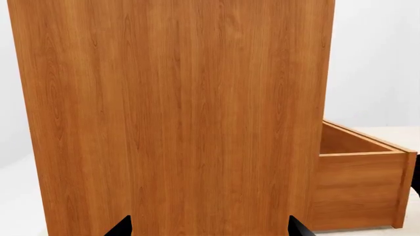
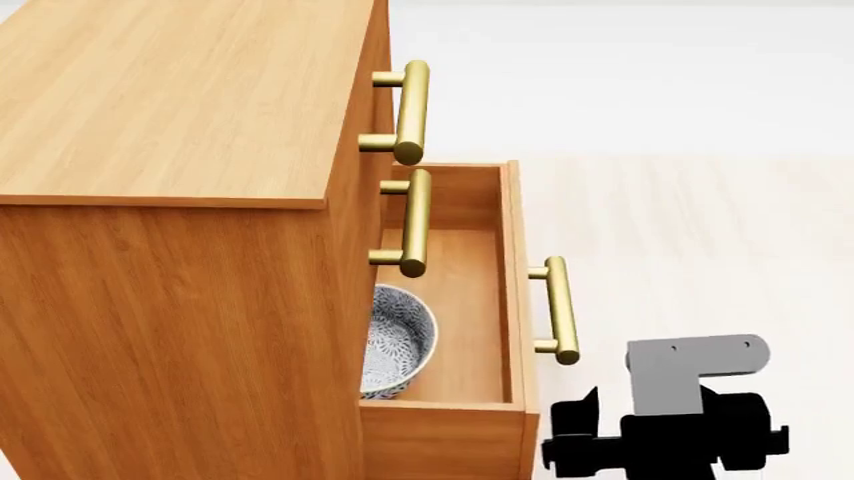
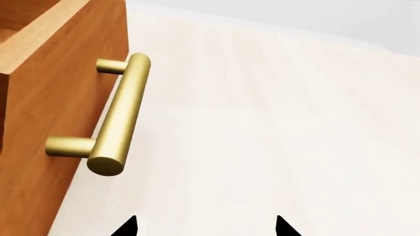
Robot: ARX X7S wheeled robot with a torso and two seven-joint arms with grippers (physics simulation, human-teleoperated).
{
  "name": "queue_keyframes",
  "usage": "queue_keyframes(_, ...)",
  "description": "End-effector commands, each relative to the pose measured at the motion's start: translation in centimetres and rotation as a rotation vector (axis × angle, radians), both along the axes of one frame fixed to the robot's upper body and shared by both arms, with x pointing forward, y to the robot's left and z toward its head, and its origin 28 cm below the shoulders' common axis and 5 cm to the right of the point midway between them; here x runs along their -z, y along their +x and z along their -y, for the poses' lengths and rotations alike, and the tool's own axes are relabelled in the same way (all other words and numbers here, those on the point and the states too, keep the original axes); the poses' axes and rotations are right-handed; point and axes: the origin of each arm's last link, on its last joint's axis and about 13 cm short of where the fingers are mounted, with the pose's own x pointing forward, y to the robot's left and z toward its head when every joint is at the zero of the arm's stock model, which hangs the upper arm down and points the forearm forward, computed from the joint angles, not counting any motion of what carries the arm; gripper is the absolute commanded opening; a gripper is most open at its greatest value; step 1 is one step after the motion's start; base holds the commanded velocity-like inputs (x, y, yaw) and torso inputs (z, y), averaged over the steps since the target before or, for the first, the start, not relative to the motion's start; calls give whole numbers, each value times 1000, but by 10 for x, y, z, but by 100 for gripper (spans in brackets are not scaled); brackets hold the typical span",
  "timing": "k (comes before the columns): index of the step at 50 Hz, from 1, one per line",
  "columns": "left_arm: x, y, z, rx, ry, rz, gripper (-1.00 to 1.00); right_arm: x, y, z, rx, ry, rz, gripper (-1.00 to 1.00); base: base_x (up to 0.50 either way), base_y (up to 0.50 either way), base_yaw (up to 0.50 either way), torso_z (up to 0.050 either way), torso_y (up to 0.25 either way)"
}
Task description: Put the bowl in the bottom drawer of the cabinet and close it.
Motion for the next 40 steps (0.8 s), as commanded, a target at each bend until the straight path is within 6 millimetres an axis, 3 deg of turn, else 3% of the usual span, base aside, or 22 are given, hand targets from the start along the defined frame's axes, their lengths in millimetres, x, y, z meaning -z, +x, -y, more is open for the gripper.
queue_keyframes(1,0,0,0,3,1,1,100,1,0,-12,-45,27,-2,100,0,0,0,0,0)
queue_keyframes(40,0,-1,0,4,-3,0,100,-5,2,-40,-148,22,10,100,0,0,0,0,0)
